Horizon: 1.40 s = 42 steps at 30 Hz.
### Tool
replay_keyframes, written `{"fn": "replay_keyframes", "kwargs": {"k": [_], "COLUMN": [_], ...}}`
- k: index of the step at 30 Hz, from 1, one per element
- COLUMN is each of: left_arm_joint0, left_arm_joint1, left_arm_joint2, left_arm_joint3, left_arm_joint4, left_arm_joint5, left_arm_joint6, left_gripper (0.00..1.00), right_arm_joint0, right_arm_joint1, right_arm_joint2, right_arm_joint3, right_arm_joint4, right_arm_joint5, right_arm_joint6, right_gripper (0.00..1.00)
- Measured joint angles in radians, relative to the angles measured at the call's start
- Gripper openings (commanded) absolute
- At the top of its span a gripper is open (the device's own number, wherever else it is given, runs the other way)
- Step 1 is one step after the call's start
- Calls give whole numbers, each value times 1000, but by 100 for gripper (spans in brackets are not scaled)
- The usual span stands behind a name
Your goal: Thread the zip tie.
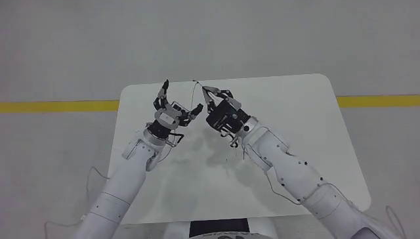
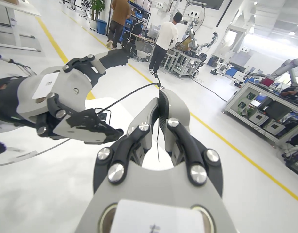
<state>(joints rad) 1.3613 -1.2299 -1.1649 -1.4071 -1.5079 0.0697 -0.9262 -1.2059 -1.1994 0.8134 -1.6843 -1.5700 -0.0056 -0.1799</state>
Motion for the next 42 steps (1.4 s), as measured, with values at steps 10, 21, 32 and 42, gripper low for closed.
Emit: {"fn": "replay_keyframes", "kwargs": {"k": [10, 21, 32, 42], "left_arm_joint0": [-14, -23, -14, -6], "left_arm_joint1": [-14, -21, -22, -22], "left_arm_joint2": [-6, -9, -36, -39], "left_arm_joint3": [21, 36, 33, 24], "left_arm_joint4": [-9, 7, 21, 54], "left_arm_joint5": [-96, -101, -107, -62], "left_arm_joint6": [-6, 6, 25, 33], "left_gripper": [45, 0, 8, 24], "right_arm_joint0": [52, 128, 145, 159], "right_arm_joint1": [41, 95, 129, 144], "right_arm_joint2": [-74, -183, -220, -244], "right_arm_joint3": [7, 7, -5, -14], "right_arm_joint4": [0, 0, 0, 0], "right_arm_joint5": [78, 142, 192, 204], "right_arm_joint6": [15, 22, 36, 33], "right_gripper": [0, 0, 0, 0]}}
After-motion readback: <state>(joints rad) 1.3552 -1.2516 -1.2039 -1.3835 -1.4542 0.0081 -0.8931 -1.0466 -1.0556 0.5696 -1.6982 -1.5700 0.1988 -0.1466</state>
